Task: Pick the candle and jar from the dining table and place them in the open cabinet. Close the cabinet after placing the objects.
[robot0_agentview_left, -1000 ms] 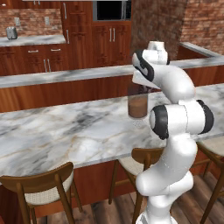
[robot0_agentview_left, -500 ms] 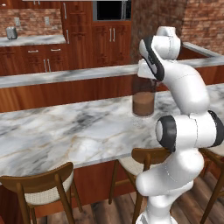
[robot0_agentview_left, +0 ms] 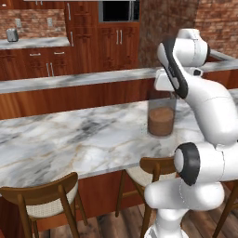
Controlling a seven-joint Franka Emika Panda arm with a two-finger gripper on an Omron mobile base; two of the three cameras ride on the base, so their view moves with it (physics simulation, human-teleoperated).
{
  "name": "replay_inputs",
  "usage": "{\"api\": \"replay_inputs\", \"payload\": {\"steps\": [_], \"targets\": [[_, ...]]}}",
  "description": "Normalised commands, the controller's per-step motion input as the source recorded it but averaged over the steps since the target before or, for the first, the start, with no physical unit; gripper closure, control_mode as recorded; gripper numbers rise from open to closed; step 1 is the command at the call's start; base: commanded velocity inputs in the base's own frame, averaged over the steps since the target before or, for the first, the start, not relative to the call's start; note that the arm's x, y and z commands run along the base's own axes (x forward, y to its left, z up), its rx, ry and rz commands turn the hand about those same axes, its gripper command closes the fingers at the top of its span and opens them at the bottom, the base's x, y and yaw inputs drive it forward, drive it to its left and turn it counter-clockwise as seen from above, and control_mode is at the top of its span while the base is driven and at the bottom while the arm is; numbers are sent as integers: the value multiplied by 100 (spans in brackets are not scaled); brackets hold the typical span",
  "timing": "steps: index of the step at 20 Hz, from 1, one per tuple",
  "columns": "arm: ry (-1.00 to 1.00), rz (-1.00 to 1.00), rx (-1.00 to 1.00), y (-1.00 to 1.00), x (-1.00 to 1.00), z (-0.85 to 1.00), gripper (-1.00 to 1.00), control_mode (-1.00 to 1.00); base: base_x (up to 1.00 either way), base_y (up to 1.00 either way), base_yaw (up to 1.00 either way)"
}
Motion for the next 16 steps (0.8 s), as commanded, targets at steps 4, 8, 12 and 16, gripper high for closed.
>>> {"api": "replay_inputs", "payload": {"steps": [4, 8, 12, 16], "targets": [[-8, 14, 10, 24, -34, -6, 100, -100, 0, 0, 0], [-15, 13, 16, 56, -19, -4, 100, -100, 0, 0, 0], [-9, 11, 14, 60, -21, -1, 100, -100, 0, 0, 0], [0, 6, 5, 52, -31, 5, 100, -100, 0, 0, 0]]}}
